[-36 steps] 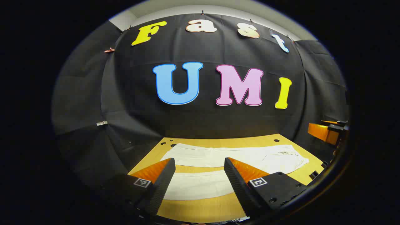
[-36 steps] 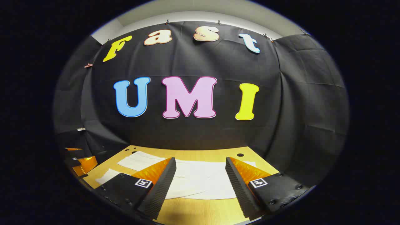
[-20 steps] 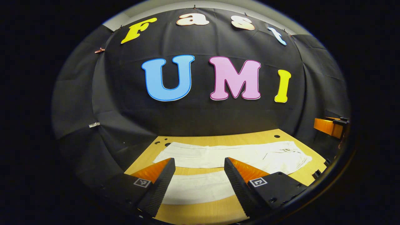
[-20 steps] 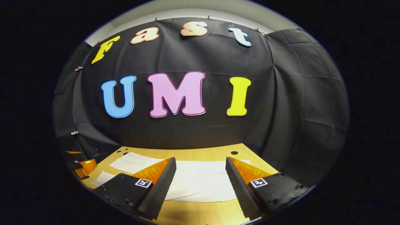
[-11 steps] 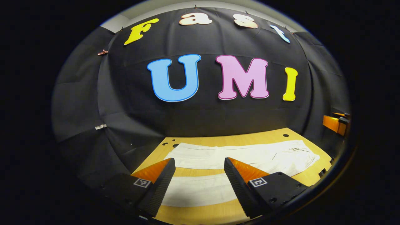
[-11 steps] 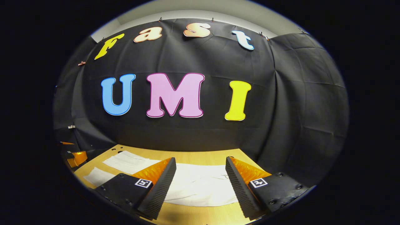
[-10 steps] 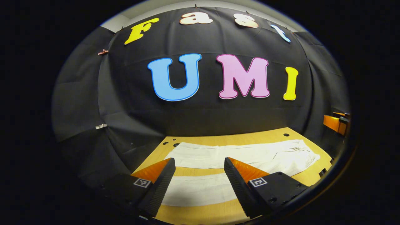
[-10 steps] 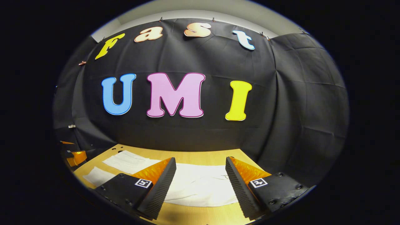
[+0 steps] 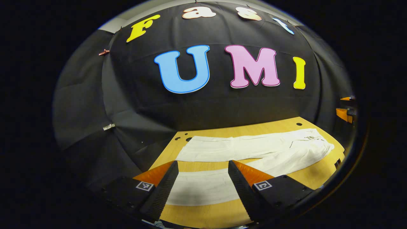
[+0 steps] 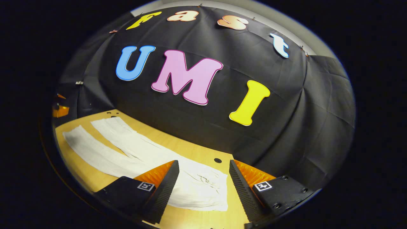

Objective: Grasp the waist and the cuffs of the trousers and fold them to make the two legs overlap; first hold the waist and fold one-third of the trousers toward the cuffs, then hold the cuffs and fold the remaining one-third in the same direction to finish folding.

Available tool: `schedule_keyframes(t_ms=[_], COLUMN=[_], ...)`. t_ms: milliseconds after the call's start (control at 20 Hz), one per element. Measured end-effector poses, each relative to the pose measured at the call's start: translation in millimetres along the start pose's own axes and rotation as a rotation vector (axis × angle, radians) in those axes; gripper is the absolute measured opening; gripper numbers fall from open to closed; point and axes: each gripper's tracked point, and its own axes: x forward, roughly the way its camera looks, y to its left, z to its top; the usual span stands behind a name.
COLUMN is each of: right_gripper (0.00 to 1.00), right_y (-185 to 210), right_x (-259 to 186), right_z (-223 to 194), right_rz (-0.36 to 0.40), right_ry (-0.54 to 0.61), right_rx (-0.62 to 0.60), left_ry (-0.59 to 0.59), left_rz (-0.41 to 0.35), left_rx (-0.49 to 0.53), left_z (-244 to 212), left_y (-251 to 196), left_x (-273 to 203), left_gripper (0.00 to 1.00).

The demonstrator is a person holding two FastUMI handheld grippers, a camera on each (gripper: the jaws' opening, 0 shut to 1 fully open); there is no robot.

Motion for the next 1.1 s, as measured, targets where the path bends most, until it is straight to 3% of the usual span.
schedule_keyframes(t_ms=[350, 600, 900, 1100], right_gripper=[0.97, 0.97, 0.98, 0.97], right_y=[-26, -35, -28, -31], right_x=[28, 36, 34, 43], right_z=[-87, -167, -245, -281], right_rz=[0.089, 0.231, 0.377, 0.389], right_ry=[0.146, 0.280, 0.394, 0.479], right_rx=[-0.225, -0.472, -0.664, -0.738], left_ry=[0.137, 0.172, 0.209, 0.250], left_rz=[0.091, 0.140, 0.168, 0.201], left_rx=[-0.011, -0.048, -0.021, -0.052], left_z=[-53, -67, -75, -81], left_y=[20, 21, 19, 25], left_x=[13, 19, 23, 25], left_gripper=[0.98, 0.98, 0.98, 0.98])
